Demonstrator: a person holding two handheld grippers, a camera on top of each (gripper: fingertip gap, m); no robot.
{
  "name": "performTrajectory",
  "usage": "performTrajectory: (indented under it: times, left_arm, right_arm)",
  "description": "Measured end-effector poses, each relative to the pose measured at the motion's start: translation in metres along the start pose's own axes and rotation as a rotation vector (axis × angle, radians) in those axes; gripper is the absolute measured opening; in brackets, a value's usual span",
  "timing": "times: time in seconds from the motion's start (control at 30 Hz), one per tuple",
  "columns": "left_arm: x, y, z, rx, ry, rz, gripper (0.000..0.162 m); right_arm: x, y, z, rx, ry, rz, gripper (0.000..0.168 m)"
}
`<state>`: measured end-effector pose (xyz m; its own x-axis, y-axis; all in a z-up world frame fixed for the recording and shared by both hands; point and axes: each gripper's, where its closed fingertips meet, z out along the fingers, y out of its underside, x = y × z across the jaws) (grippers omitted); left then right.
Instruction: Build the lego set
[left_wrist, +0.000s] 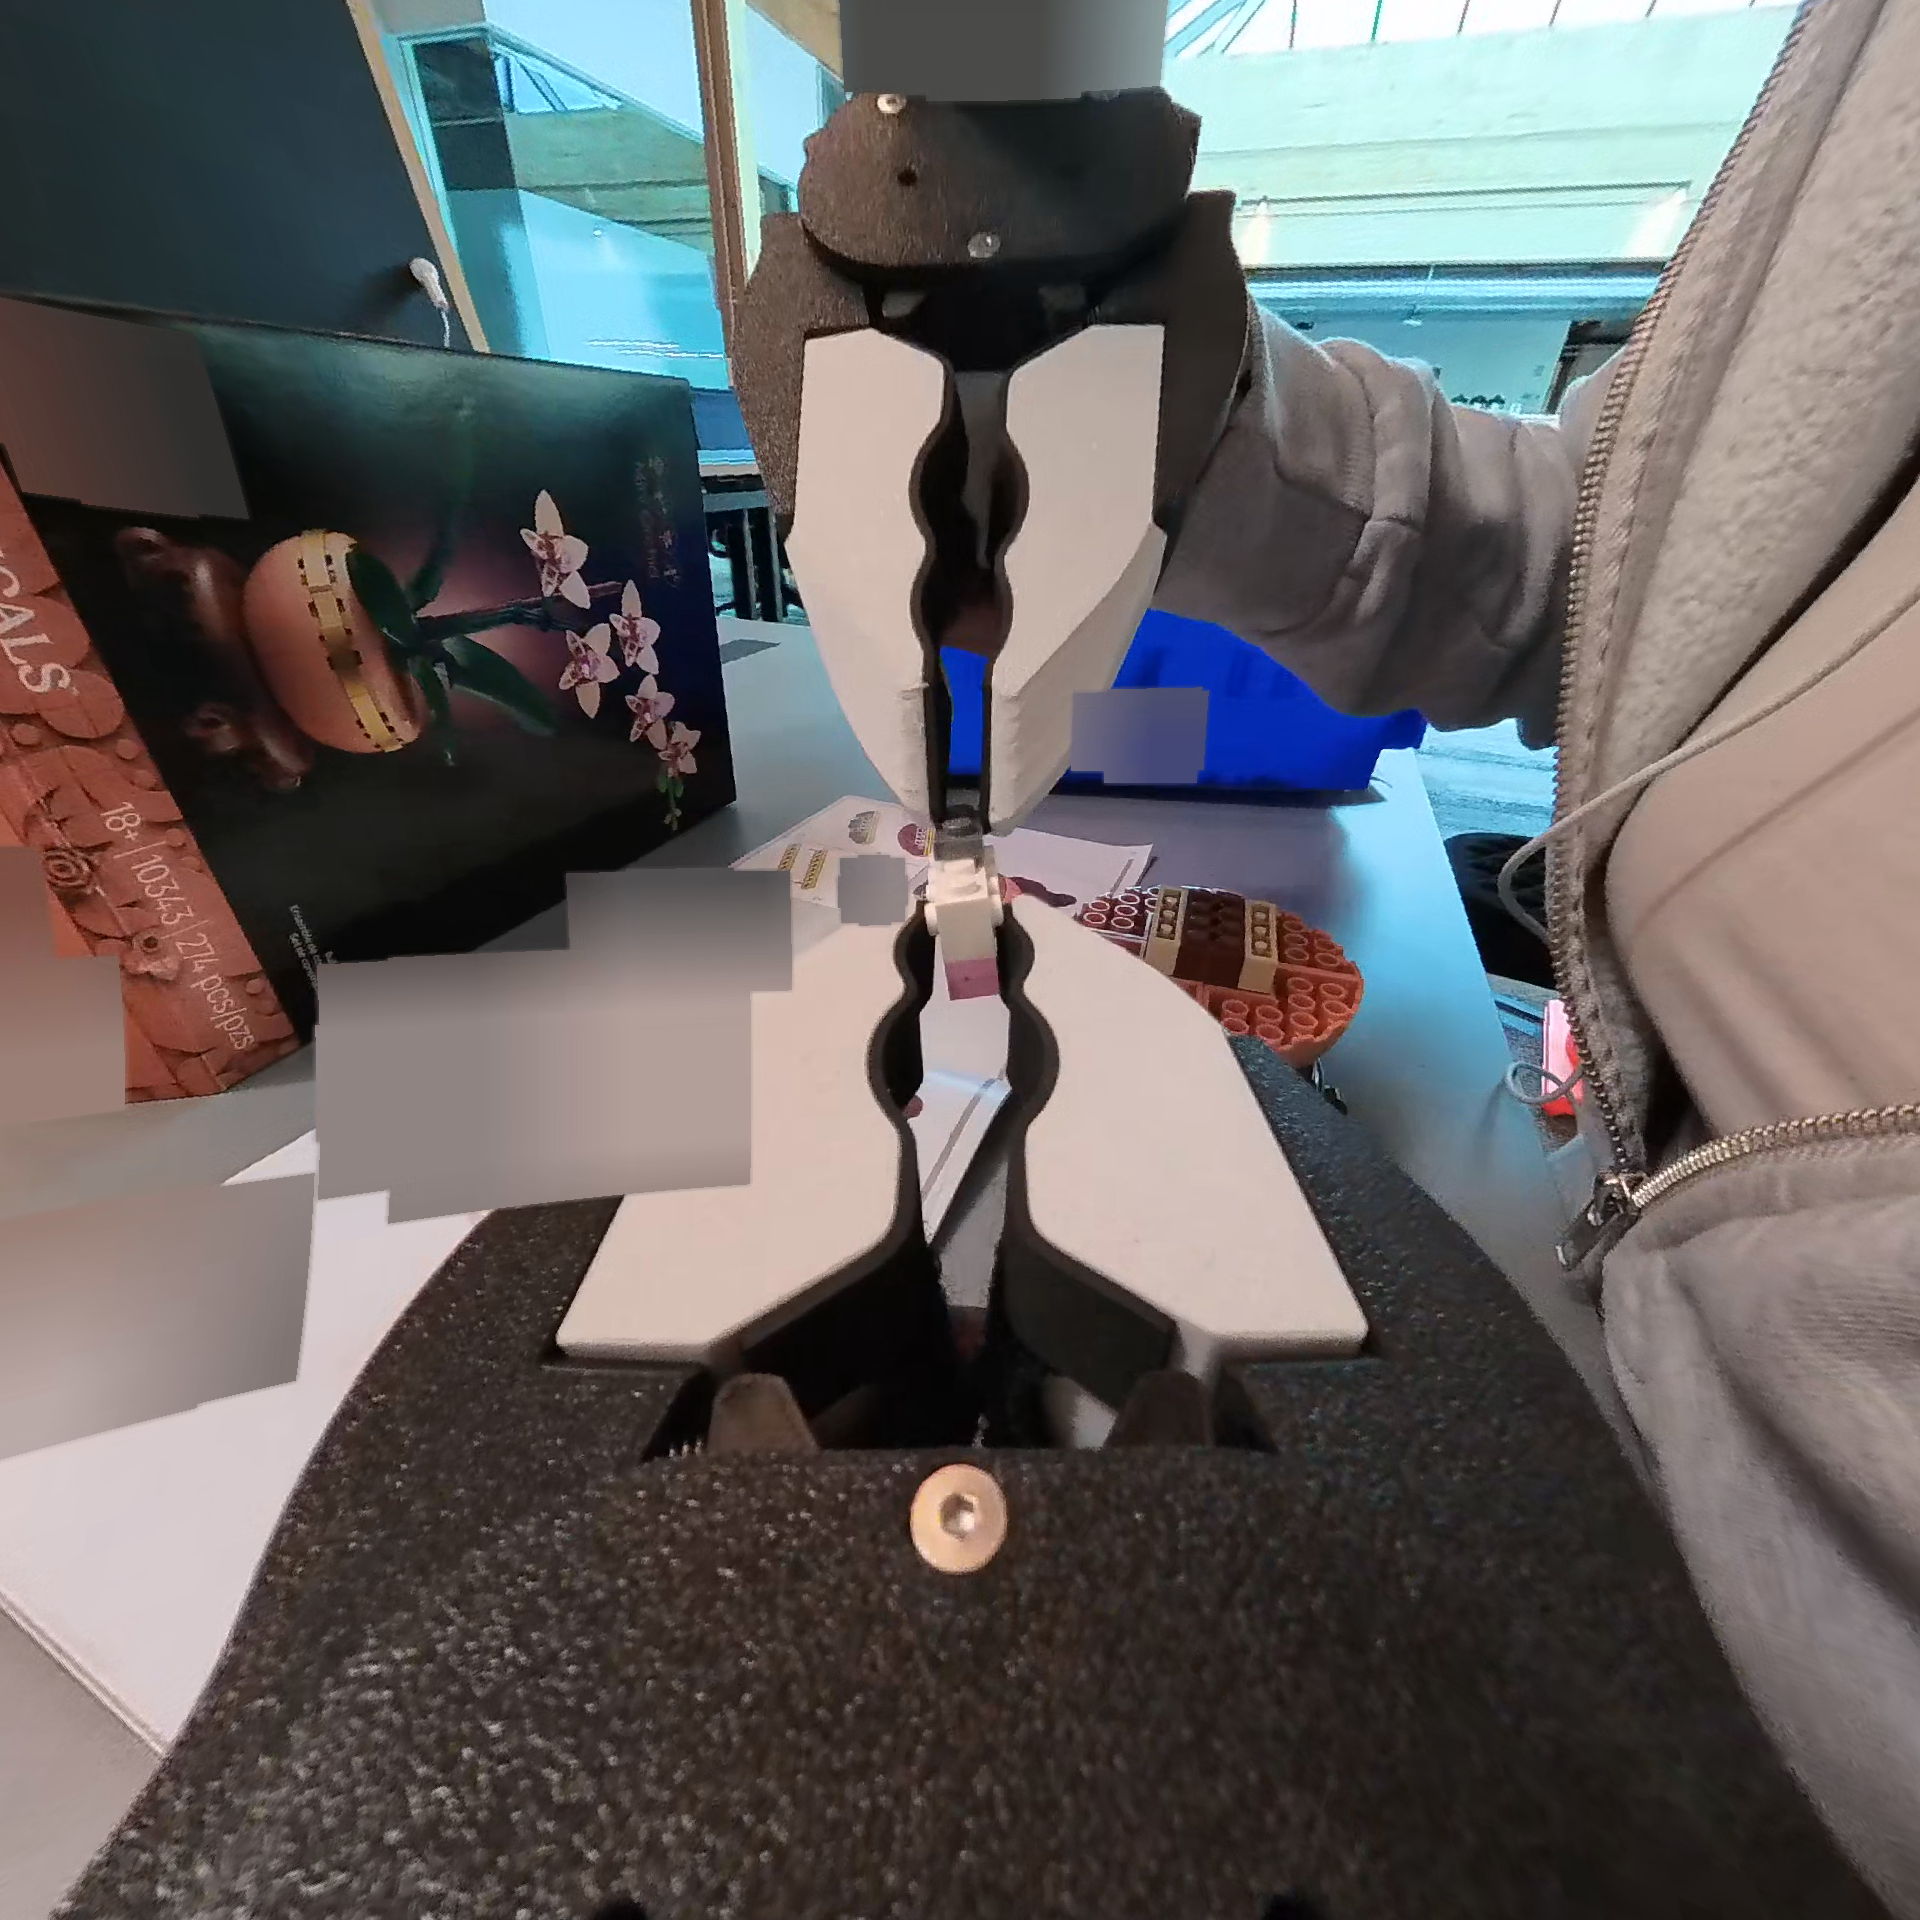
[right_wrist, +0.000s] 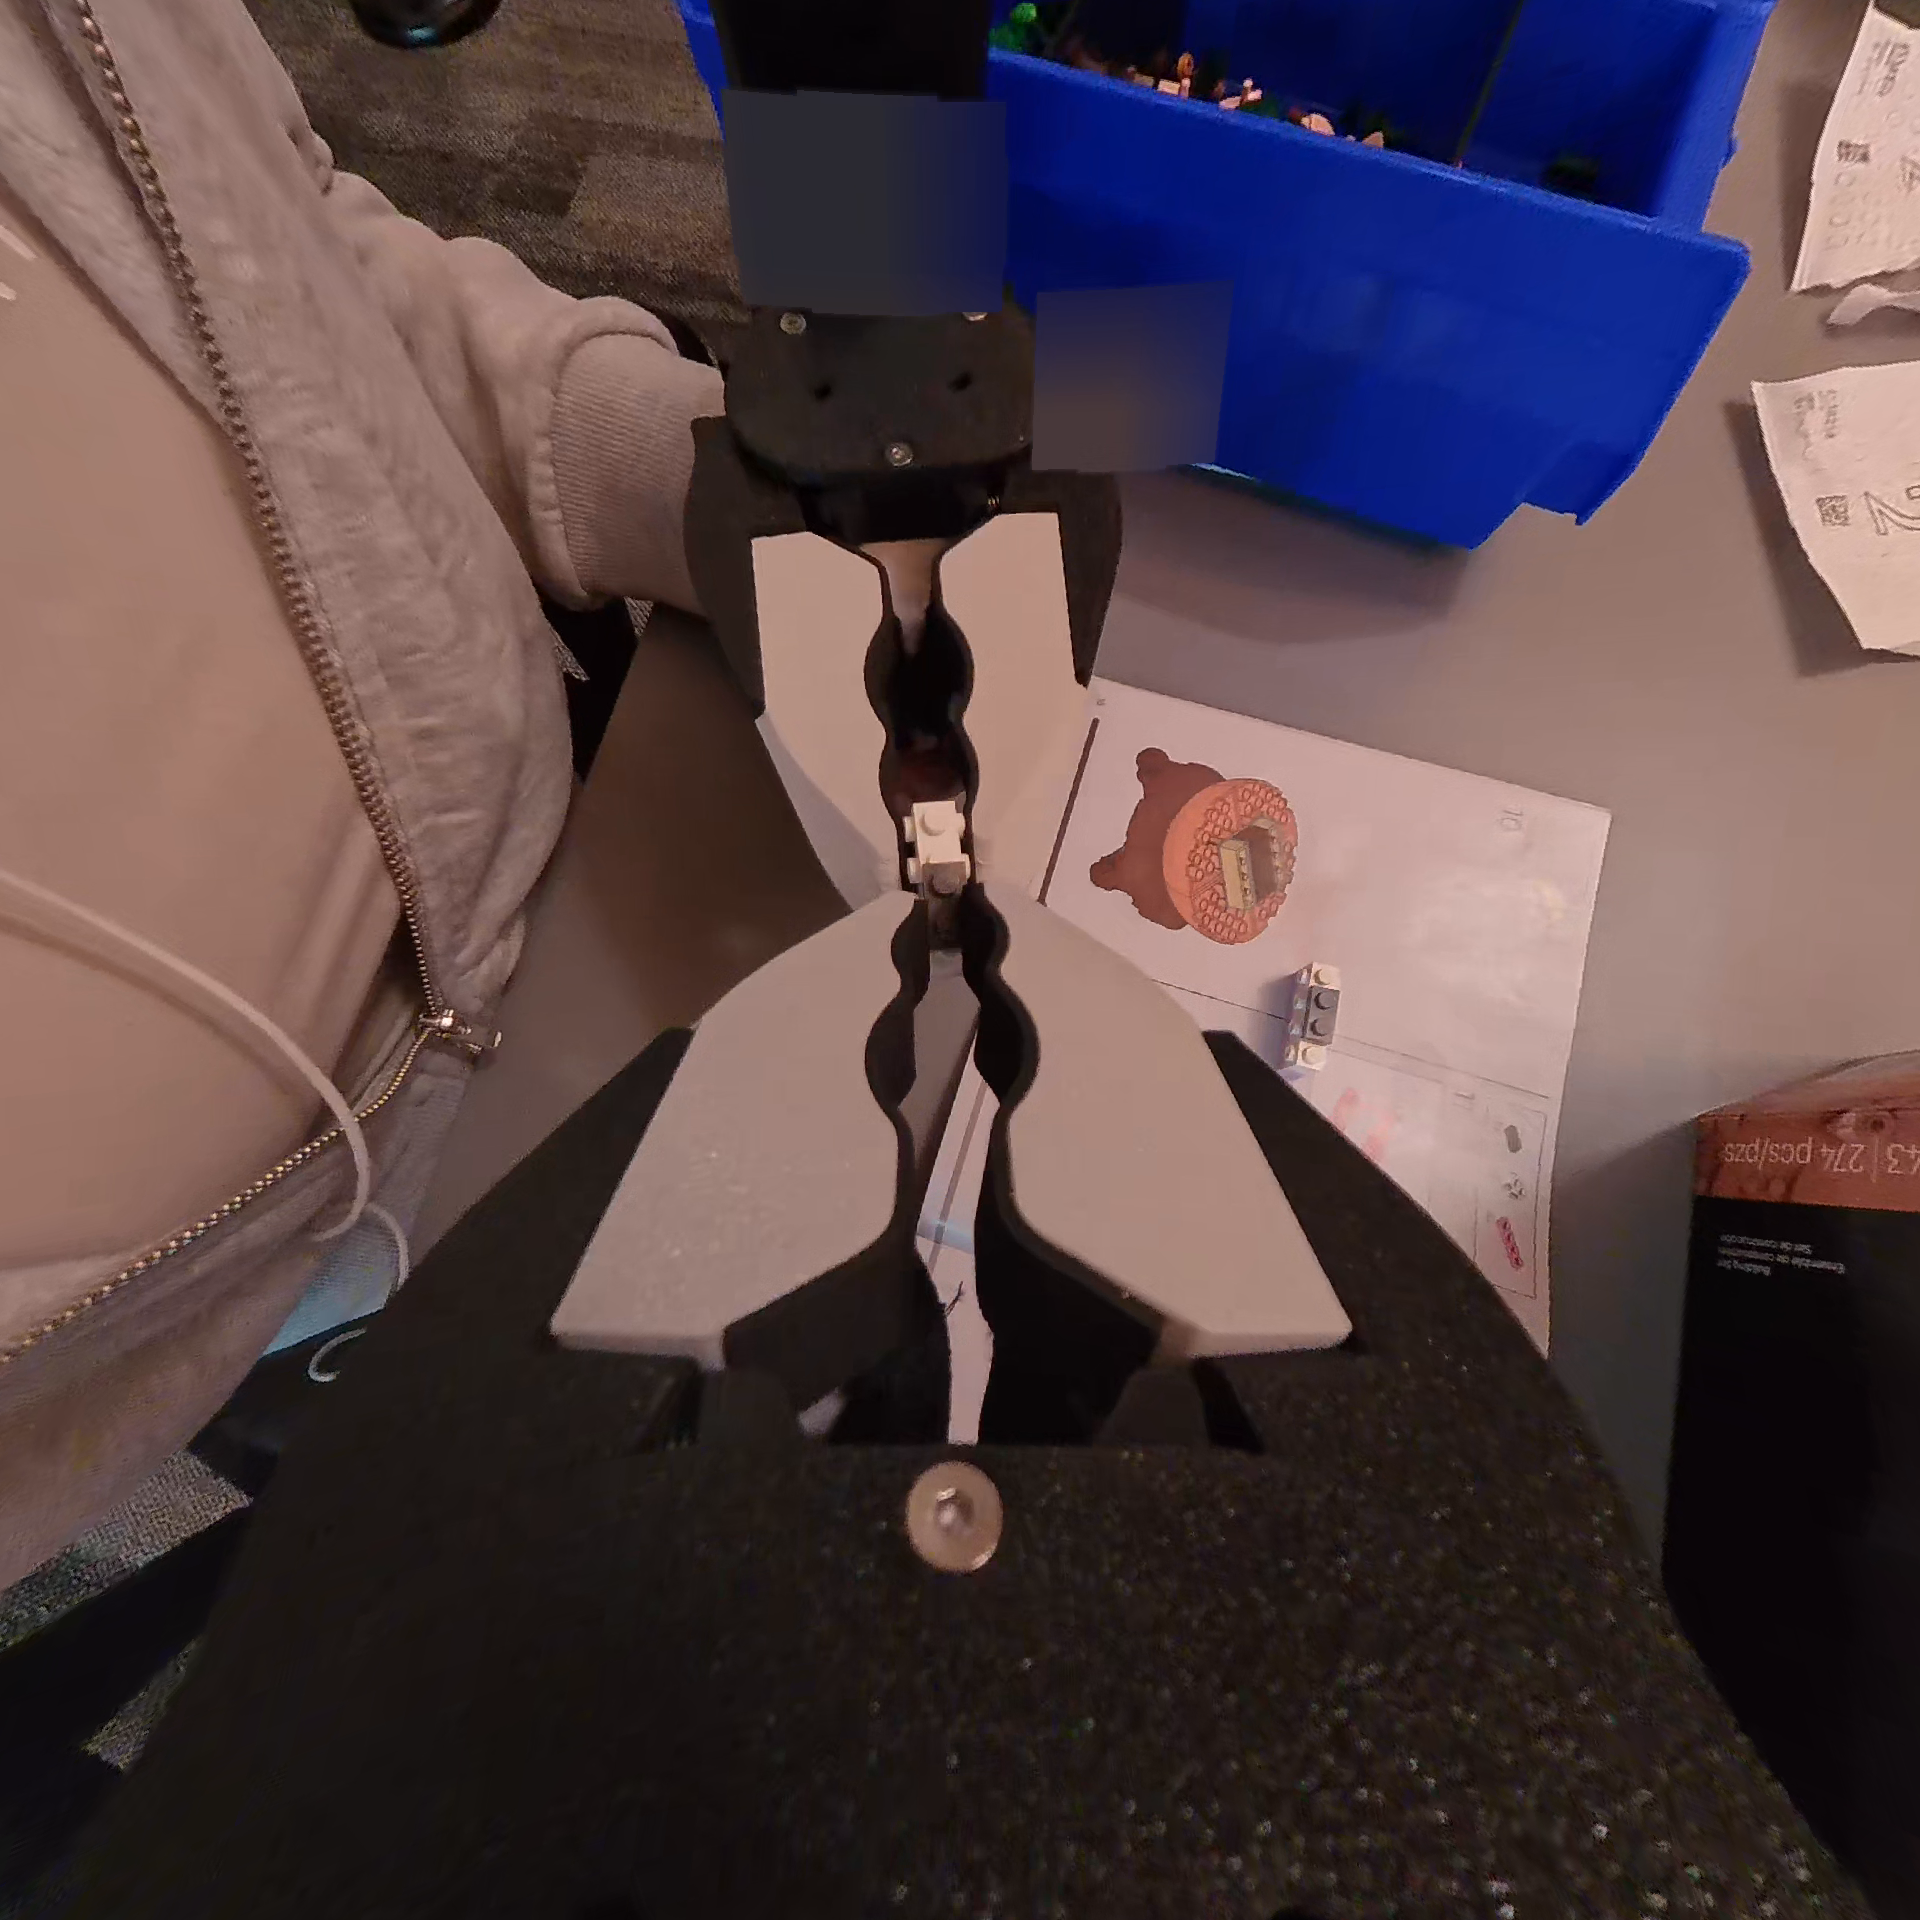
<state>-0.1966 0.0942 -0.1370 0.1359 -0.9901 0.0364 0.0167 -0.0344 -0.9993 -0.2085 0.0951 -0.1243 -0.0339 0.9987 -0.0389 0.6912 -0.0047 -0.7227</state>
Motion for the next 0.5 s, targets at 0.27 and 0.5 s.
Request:
performTrajectory:
  times: [0.27,0.5]
  left_arm:
    - [0.0022,0.0017,0.0014,-0.015,0.007,0.015,0.011]
    - [0.0035,0.0017,0.0016,-0.012,0.011,0.018,0.011]
  right_arm:
    - [-0.0019,-0.0027,0.0014,-0.001,-0.006,-0.012,0.005]
    - [-0.0032,0.0006,0.0033,-0.034,-0.011,-0.011,0.005]
